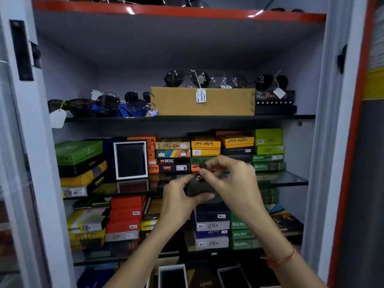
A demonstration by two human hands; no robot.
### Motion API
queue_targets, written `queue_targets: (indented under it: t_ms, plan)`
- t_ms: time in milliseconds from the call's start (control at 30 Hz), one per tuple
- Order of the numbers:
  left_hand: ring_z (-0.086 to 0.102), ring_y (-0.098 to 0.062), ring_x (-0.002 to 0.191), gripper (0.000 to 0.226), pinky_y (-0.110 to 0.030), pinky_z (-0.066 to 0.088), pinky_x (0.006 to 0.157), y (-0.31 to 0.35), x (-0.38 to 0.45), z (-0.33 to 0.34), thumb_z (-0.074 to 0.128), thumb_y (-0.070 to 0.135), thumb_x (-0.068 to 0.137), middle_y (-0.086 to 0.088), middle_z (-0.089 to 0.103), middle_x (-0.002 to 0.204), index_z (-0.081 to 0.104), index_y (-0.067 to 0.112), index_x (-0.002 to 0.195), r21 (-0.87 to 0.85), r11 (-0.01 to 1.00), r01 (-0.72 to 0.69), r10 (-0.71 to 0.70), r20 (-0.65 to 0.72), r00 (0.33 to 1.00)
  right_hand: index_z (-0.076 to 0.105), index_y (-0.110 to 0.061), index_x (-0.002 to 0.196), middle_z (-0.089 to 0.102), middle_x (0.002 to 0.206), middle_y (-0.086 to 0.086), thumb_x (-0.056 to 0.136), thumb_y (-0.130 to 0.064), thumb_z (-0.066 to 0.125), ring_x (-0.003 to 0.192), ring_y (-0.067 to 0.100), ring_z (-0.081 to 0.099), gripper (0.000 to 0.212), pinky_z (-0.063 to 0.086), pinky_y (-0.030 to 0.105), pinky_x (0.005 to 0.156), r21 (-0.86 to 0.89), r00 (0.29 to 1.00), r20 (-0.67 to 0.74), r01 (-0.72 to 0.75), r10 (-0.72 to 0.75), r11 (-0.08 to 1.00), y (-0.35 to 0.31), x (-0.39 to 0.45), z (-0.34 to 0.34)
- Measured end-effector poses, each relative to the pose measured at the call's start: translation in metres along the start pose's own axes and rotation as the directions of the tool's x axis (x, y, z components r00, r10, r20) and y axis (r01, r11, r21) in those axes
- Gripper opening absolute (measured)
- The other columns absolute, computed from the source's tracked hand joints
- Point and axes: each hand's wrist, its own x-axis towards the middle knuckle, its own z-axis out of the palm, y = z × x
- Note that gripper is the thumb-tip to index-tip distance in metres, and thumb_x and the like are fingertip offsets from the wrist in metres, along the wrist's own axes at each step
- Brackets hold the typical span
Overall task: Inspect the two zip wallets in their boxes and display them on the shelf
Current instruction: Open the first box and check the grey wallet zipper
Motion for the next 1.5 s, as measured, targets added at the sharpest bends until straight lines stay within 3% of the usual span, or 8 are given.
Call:
queue_targets:
  t_ms: [233, 400, 600, 700, 833, 1033, 1267, 1500]
  plan:
    - [0.069, 0.0, 0.084, 0.031, -0.009, 0.052, 0.072, -0.003, 0.006, -0.022, 0.082, 0.004, 0.065, 0.002, 0.074, 0.088, 0.066, 0.008, 0.091, -0.289, 0.957, 0.035, -0.049, -0.041, 0.998, 0.071, -0.014, 0.086, 0.073, 0.078, 0.001, 0.079, -0.021, 0.076, 0.072, 0.012, 0.072, 0.011, 0.062, 0.027, 0.062, 0.246, 0.954, -0.114, -0.243, 0.277, 0.938, 0.025, 0.013, -0.014]
    - [0.071, -0.004, 0.088, 0.038, -0.016, 0.058, 0.077, -0.006, 0.01, -0.037, 0.083, 0.015, 0.055, 0.006, 0.076, 0.086, 0.066, 0.017, 0.09, -0.514, 0.857, 0.046, -0.07, -0.027, 0.997, 0.068, -0.013, 0.078, 0.076, 0.079, 0.008, 0.076, -0.017, 0.078, 0.069, 0.019, 0.074, 0.011, 0.061, 0.043, 0.078, 0.432, 0.898, 0.049, -0.413, 0.436, 0.802, 0.033, 0.02, -0.012]
    - [0.07, -0.016, 0.103, 0.077, -0.028, 0.059, 0.084, -0.008, 0.018, -0.039, 0.094, 0.034, 0.04, -0.005, 0.073, 0.112, 0.065, 0.013, 0.109, -0.931, 0.349, 0.108, -0.121, 0.069, 0.99, 0.066, -0.001, 0.083, 0.074, 0.077, 0.011, 0.08, -0.006, 0.073, 0.061, 0.013, 0.071, 0.009, 0.059, 0.019, 0.06, 0.649, 0.852, 0.282, -0.509, 0.442, 0.566, 0.003, 0.011, 0.01]
    - [0.07, -0.019, 0.104, 0.074, -0.037, 0.053, 0.094, -0.008, 0.019, -0.033, 0.094, 0.028, 0.043, -0.01, 0.072, 0.114, 0.069, 0.007, 0.11, -0.993, 0.021, 0.118, -0.123, 0.114, 0.986, 0.067, -0.005, 0.081, 0.076, 0.076, 0.011, 0.078, -0.009, 0.075, 0.064, 0.015, 0.072, 0.01, 0.061, 0.027, 0.068, 0.627, 0.883, 0.267, -0.464, 0.387, 0.626, -0.02, 0.008, 0.03]
    - [0.07, -0.019, 0.103, 0.064, -0.036, 0.058, 0.088, -0.007, 0.021, -0.041, 0.092, 0.021, 0.048, -0.009, 0.073, 0.112, 0.072, 0.008, 0.107, -0.988, -0.151, 0.012, -0.116, 0.03, 0.993, 0.065, -0.013, 0.074, 0.075, 0.072, 0.008, 0.075, -0.015, 0.077, 0.059, 0.01, 0.072, 0.012, 0.063, 0.031, 0.069, 0.494, 0.91, 0.188, -0.413, 0.37, 0.765, -0.03, 0.003, 0.054]
    - [0.05, -0.023, 0.131, 0.092, -0.042, 0.035, 0.113, -0.009, 0.024, -0.055, 0.09, 0.025, 0.053, -0.01, 0.056, 0.138, 0.05, 0.011, 0.135, -0.997, -0.075, -0.005, -0.125, 0.004, 0.992, 0.066, -0.014, 0.071, 0.075, 0.071, 0.007, 0.075, -0.017, 0.078, 0.06, 0.012, 0.073, 0.014, 0.063, 0.035, 0.072, 0.48, 0.912, 0.18, -0.408, 0.368, 0.777, -0.033, 0.0, 0.06]
    - [0.056, -0.026, 0.124, 0.094, -0.038, 0.049, 0.1, -0.025, 0.012, -0.077, 0.088, 0.032, 0.056, -0.014, 0.057, 0.136, 0.046, 0.01, 0.136, -0.949, 0.304, 0.081, -0.082, 0.059, 0.995, 0.069, -0.003, 0.074, 0.075, 0.071, 0.009, 0.077, -0.006, 0.075, 0.058, 0.013, 0.071, 0.008, 0.061, 0.026, 0.065, 0.671, 0.925, 0.206, -0.372, 0.32, 0.642, -0.049, 0.01, 0.022]
    - [0.064, -0.019, 0.114, 0.066, -0.03, 0.055, 0.093, -0.04, 0.009, -0.094, 0.085, 0.033, 0.057, -0.006, 0.069, 0.119, 0.062, 0.016, 0.116, -0.751, 0.652, 0.106, -0.065, 0.085, 0.994, 0.069, -0.004, 0.073, 0.076, 0.079, 0.014, 0.077, -0.007, 0.077, 0.064, 0.017, 0.074, 0.009, 0.06, 0.023, 0.062, 0.646, 0.951, 0.144, -0.299, 0.272, 0.702, -0.05, 0.014, 0.004]
